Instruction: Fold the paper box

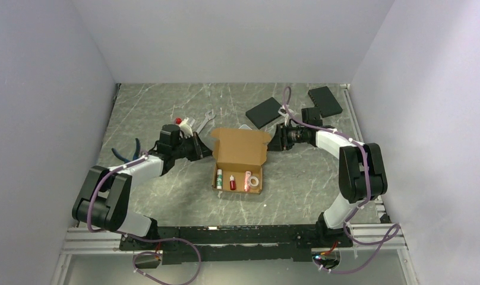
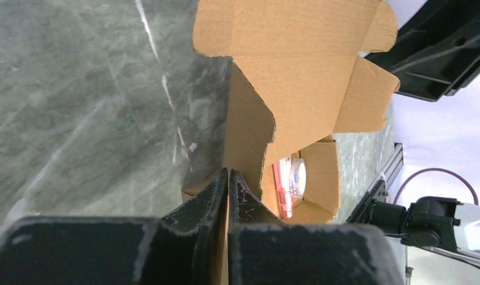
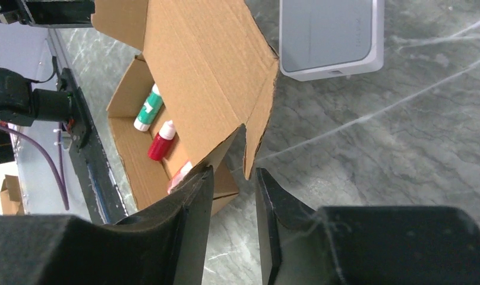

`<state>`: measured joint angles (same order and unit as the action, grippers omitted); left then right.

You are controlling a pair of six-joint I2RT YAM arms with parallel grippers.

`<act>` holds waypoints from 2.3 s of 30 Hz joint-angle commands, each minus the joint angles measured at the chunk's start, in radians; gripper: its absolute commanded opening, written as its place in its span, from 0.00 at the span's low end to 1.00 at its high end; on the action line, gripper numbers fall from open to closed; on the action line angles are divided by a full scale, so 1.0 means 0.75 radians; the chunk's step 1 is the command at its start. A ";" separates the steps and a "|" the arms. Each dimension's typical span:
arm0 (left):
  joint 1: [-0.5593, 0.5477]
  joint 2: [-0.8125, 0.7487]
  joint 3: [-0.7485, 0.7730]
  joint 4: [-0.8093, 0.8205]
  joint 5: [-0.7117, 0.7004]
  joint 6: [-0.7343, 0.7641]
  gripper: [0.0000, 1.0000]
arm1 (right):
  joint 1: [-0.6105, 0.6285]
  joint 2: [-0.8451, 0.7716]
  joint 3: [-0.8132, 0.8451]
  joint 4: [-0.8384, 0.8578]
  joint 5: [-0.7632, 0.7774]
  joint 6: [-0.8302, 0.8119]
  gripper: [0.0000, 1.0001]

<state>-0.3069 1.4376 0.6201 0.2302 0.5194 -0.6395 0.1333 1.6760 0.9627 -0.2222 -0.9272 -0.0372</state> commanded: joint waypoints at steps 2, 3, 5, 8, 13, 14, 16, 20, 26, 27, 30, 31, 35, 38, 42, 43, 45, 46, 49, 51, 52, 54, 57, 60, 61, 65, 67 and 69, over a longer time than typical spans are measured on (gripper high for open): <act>0.002 0.020 -0.010 0.140 0.144 0.014 0.10 | 0.014 0.000 -0.004 0.074 -0.089 0.003 0.37; 0.002 0.020 -0.013 0.147 0.155 0.012 0.10 | 0.016 0.003 -0.003 0.073 -0.091 0.000 0.38; 0.002 0.012 -0.025 0.163 0.169 0.008 0.11 | 0.023 0.007 -0.003 0.074 -0.096 -0.001 0.40; 0.002 -0.005 -0.043 0.171 0.175 0.012 0.12 | 0.036 0.012 -0.005 0.077 -0.108 -0.008 0.42; 0.002 -0.013 -0.065 0.186 0.186 0.017 0.13 | 0.053 0.018 -0.010 0.083 -0.160 -0.030 0.47; 0.002 -0.013 -0.067 0.193 0.188 0.016 0.13 | 0.056 0.017 -0.011 0.084 -0.166 -0.036 0.49; 0.002 -0.015 -0.075 0.205 0.191 0.016 0.13 | 0.059 0.014 -0.013 0.084 -0.179 -0.053 0.51; 0.002 -0.015 -0.078 0.220 0.201 0.026 0.15 | 0.066 0.009 -0.023 0.091 -0.182 -0.088 0.54; 0.002 0.002 -0.065 0.222 0.223 0.045 0.15 | 0.089 0.011 -0.040 0.106 -0.177 -0.147 0.55; 0.002 0.002 -0.067 0.226 0.224 0.046 0.15 | 0.095 0.011 -0.044 0.114 -0.180 -0.159 0.56; 0.002 -0.001 -0.070 0.227 0.227 0.054 0.15 | 0.104 0.004 -0.067 0.155 -0.180 -0.187 0.56; 0.002 -0.002 -0.072 0.229 0.226 0.056 0.15 | 0.106 -0.002 -0.078 0.176 -0.180 -0.194 0.56; 0.002 -0.001 -0.078 0.235 0.227 0.057 0.15 | 0.110 -0.014 -0.107 0.233 -0.174 -0.220 0.56; 0.002 0.004 -0.080 0.242 0.229 0.057 0.15 | 0.111 -0.022 -0.128 0.288 -0.179 -0.212 0.56; 0.002 0.004 -0.078 0.245 0.228 0.053 0.15 | 0.110 -0.007 -0.133 0.334 -0.186 -0.195 0.56; 0.002 0.004 -0.078 0.246 0.227 0.053 0.15 | 0.109 0.000 -0.132 0.343 -0.193 -0.181 0.56; 0.002 0.002 -0.077 0.244 0.226 0.054 0.15 | 0.107 0.017 -0.132 0.362 -0.213 -0.141 0.56; 0.002 0.001 -0.074 0.240 0.227 0.057 0.15 | 0.107 0.030 -0.132 0.379 -0.228 -0.110 0.56; 0.002 0.003 -0.069 0.234 0.226 0.059 0.15 | 0.107 0.054 -0.138 0.433 -0.264 -0.023 0.56; 0.002 0.006 -0.067 0.231 0.226 0.062 0.15 | 0.107 0.064 -0.142 0.466 -0.271 0.025 0.56; 0.002 0.007 -0.065 0.230 0.226 0.062 0.15 | 0.107 0.070 -0.141 0.471 -0.270 0.041 0.56; 0.002 0.011 -0.066 0.227 0.222 0.066 0.15 | 0.104 0.081 -0.137 0.477 -0.263 0.081 0.56; 0.002 0.017 -0.062 0.224 0.215 0.067 0.15 | 0.088 0.103 -0.145 0.537 -0.256 0.193 0.57; 0.002 0.022 -0.062 0.223 0.201 0.062 0.15 | 0.077 0.129 -0.155 0.584 -0.256 0.263 0.57; 0.002 0.023 -0.062 0.222 0.197 0.058 0.15 | 0.075 0.134 -0.157 0.598 -0.258 0.281 0.58; 0.003 0.036 -0.056 0.224 0.193 0.047 0.16 | 0.071 0.164 -0.172 0.680 -0.286 0.356 0.58; 0.004 0.044 -0.056 0.232 0.194 0.044 0.16 | 0.068 0.180 -0.188 0.736 -0.293 0.400 0.58; 0.004 0.052 -0.052 0.235 0.193 0.039 0.16 | 0.062 0.200 -0.197 0.798 -0.302 0.461 0.57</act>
<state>-0.3069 1.4639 0.5625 0.3637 0.6575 -0.6136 0.1875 1.8053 0.8333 0.2344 -1.1069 0.2100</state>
